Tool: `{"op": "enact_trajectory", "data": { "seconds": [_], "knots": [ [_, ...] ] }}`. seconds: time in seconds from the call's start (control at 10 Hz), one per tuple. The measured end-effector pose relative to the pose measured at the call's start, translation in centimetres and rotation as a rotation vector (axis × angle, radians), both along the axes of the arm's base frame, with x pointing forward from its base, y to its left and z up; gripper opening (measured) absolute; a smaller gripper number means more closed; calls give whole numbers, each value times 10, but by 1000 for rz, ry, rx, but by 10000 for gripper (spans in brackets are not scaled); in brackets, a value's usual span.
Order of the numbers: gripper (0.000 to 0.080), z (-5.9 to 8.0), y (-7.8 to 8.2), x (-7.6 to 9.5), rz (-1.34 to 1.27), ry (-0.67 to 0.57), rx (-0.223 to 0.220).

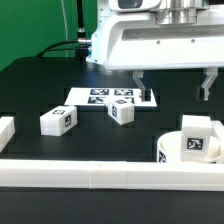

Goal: Assemble stool

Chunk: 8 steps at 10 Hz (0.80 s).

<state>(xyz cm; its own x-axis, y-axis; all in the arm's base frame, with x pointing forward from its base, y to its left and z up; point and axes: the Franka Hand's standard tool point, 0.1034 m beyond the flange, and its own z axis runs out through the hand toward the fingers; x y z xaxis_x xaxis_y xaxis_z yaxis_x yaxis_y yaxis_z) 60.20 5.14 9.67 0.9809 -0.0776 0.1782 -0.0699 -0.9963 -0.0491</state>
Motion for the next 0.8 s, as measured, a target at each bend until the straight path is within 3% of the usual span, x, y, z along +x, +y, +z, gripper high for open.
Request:
{"op": "enact_trajectory", "data": {
  "seconds": [0.2,0.3,0.8],
  "knots": [
    [648,-2,-21,-37,79,23,-24],
    [648,-5,-31,-45,75,19,-29],
    [648,-9,-29,-49,94,39,-37]
  ]
}}
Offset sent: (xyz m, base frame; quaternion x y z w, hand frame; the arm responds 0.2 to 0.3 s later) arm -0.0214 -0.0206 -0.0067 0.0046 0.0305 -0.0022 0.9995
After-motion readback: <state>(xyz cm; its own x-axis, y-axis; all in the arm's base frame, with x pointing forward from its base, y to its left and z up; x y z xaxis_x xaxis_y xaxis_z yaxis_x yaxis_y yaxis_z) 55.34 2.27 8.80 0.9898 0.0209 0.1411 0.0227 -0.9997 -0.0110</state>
